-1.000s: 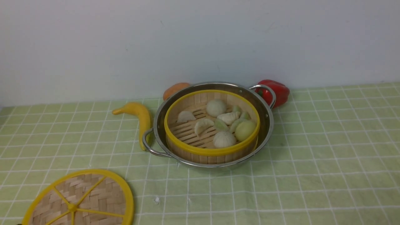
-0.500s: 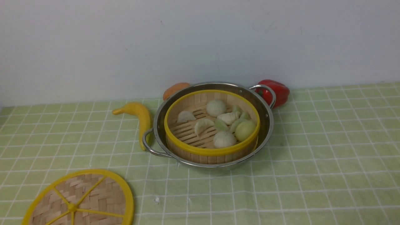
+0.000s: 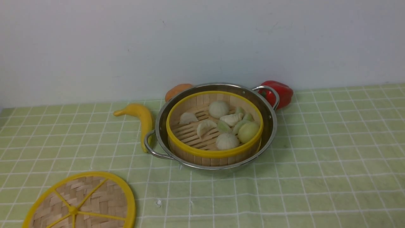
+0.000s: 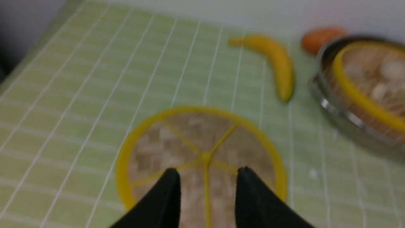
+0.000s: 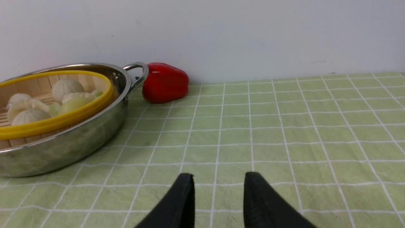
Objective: Place the steamer in the pot on the green tablecloth, and put the lid on the steamer.
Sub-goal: 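Grasp the bamboo steamer lid lying on the table by its centre knob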
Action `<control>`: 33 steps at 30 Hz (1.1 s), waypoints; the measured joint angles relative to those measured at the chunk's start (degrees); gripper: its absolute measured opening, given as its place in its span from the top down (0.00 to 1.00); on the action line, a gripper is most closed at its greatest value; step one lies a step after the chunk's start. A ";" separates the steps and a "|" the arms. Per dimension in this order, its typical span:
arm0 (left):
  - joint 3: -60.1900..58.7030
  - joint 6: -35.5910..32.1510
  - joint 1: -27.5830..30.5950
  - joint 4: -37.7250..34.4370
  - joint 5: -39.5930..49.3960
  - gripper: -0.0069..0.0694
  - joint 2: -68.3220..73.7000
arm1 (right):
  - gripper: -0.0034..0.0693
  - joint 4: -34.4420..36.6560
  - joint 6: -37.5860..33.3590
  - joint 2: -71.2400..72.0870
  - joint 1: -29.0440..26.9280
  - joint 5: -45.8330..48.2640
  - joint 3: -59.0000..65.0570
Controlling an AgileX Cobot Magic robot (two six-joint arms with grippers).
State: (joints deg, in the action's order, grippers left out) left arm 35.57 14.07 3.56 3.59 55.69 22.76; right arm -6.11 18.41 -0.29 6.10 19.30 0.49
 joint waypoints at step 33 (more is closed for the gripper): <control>9.23 -31.31 0.00 -9.02 -11.72 0.59 61.92 | 0.62 0.00 0.44 0.00 0.00 0.00 0.00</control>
State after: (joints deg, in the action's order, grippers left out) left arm 44.80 -17.23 3.56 -5.43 43.97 84.69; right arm -6.11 18.85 -0.29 6.10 19.30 0.49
